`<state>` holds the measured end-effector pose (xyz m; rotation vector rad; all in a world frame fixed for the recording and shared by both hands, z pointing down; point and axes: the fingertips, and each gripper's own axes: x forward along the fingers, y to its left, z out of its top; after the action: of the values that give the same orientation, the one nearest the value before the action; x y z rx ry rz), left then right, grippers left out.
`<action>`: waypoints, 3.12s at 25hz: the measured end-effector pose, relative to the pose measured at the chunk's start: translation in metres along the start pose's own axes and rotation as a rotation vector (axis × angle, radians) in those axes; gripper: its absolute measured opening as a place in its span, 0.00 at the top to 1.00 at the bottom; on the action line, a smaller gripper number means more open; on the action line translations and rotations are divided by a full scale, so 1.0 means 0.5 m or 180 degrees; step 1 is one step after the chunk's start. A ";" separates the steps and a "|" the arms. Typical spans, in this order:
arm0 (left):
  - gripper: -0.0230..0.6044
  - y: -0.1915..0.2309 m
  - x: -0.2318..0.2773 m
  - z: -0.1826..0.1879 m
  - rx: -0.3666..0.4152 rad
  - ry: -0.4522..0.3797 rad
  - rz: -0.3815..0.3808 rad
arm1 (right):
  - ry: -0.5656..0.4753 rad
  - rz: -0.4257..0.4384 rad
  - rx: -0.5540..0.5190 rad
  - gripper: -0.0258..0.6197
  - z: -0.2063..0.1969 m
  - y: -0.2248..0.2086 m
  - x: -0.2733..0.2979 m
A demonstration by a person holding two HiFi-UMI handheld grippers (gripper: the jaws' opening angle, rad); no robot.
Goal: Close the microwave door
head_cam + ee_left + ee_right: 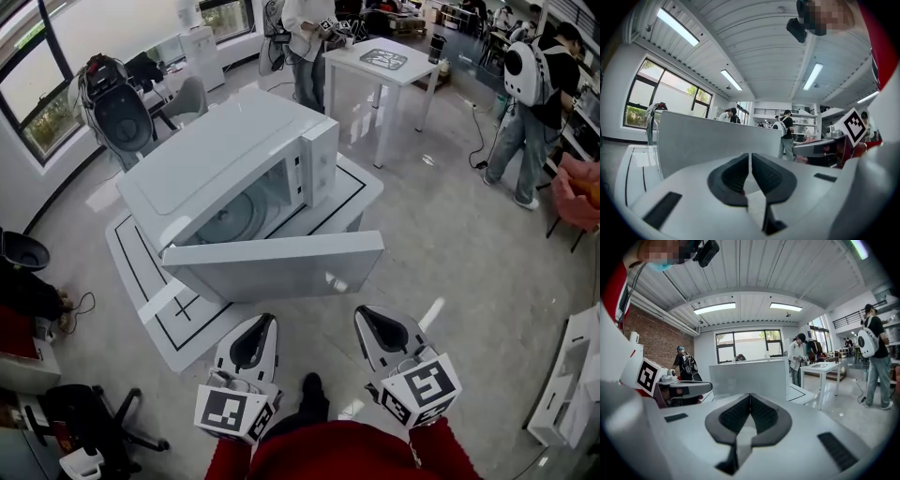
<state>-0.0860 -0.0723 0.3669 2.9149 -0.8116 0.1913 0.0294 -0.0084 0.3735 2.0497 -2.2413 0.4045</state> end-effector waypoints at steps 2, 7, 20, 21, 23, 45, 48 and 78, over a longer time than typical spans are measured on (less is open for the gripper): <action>0.92 0.013 0.008 -0.002 0.0012 0.0013 0.0005 | 0.0004 -0.0016 -0.0026 0.94 0.004 -0.001 0.015; 0.82 0.040 0.026 -0.003 0.0037 0.0042 0.0040 | 0.0072 -0.0246 -0.0072 0.94 0.006 -0.019 0.043; 0.67 0.087 0.054 -0.008 0.0047 0.0112 0.0078 | 0.0316 -0.0433 -0.0239 0.58 -0.008 -0.014 0.110; 0.67 0.088 0.055 -0.007 0.0063 0.0108 0.0076 | 0.0317 -0.0446 -0.0234 0.58 -0.007 -0.015 0.111; 0.67 0.089 0.058 -0.006 0.0068 0.0103 0.0076 | 0.0317 -0.0479 -0.0232 0.58 -0.006 -0.018 0.112; 0.67 0.107 0.075 -0.014 -0.0031 0.0151 0.0059 | 0.0354 -0.0594 -0.0198 0.58 -0.008 -0.041 0.142; 0.67 0.107 0.076 -0.015 -0.0053 0.0160 0.0043 | 0.0359 -0.0621 -0.0203 0.58 -0.007 -0.043 0.144; 0.68 0.137 0.106 0.008 -0.0110 0.0124 0.0266 | 0.0373 -0.0324 -0.0435 0.58 0.024 -0.066 0.243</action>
<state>-0.0762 -0.1581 0.3761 2.8381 -0.9220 0.2379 0.0509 -0.1310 0.3951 2.0055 -2.0291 0.3437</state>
